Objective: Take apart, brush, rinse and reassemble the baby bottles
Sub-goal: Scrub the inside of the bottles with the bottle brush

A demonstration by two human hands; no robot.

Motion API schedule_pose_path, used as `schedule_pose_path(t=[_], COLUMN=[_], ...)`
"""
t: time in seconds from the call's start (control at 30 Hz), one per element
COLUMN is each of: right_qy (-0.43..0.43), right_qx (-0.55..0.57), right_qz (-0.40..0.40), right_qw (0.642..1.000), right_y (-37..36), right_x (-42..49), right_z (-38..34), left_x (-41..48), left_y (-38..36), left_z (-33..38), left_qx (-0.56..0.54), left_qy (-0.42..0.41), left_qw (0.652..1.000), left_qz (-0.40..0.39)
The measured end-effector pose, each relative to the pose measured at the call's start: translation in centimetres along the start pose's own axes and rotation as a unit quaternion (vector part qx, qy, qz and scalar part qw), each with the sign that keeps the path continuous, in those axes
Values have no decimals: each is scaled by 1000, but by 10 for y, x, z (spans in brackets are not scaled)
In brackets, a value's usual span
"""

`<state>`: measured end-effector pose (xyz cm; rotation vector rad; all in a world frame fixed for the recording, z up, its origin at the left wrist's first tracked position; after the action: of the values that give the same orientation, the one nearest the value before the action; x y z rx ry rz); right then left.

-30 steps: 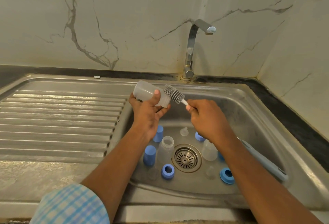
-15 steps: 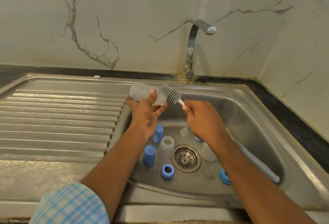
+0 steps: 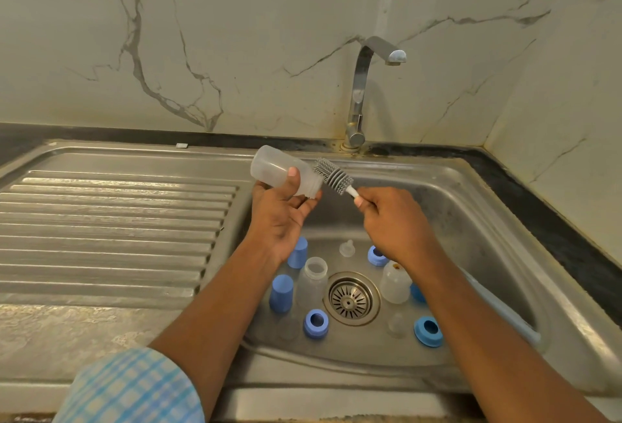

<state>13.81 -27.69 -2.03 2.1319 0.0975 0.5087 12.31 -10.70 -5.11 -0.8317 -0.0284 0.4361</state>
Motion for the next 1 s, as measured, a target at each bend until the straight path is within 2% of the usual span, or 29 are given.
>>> schedule_pose_path(t=[0.2,0.4,0.63,0.8,0.9,1.0], right_qy=[38,-18,18,39,61,45], right_qx=[3,-12,3,18,9,7], right_qz=[-29,-21,-18,-12,-28,-14], right_qw=[999,1000,1000,999,998,999], right_y=[-1,-2,3,8,5,3], right_x=[-6,-1,-5,-8,-11,-10], right_z=[-11,0,-11,-11,-17,-19], left_x=[7,4,5,4,2,1], left_y=[9,3,6,5,3,3], left_z=[9,1,11,7,12,13], left_qx=[-8,23,20,25,19,22], left_qy=[-22,-21,-39,11,-7,-7], left_qw=[1000,999,999,999,999,999], left_qz=[6,-33,-21,-28,-25,-24])
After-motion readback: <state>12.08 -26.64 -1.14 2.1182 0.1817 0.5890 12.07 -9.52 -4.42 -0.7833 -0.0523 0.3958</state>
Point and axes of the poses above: each hand's wrist, its own x-axis towards the middle knuckle, its own y-axis out of the back of the hand, z = x × y, the point moved 3 cm from there along x, towards the middle knuckle, and after that the axes turned 4 degrees about z, right-handed, at the moved point
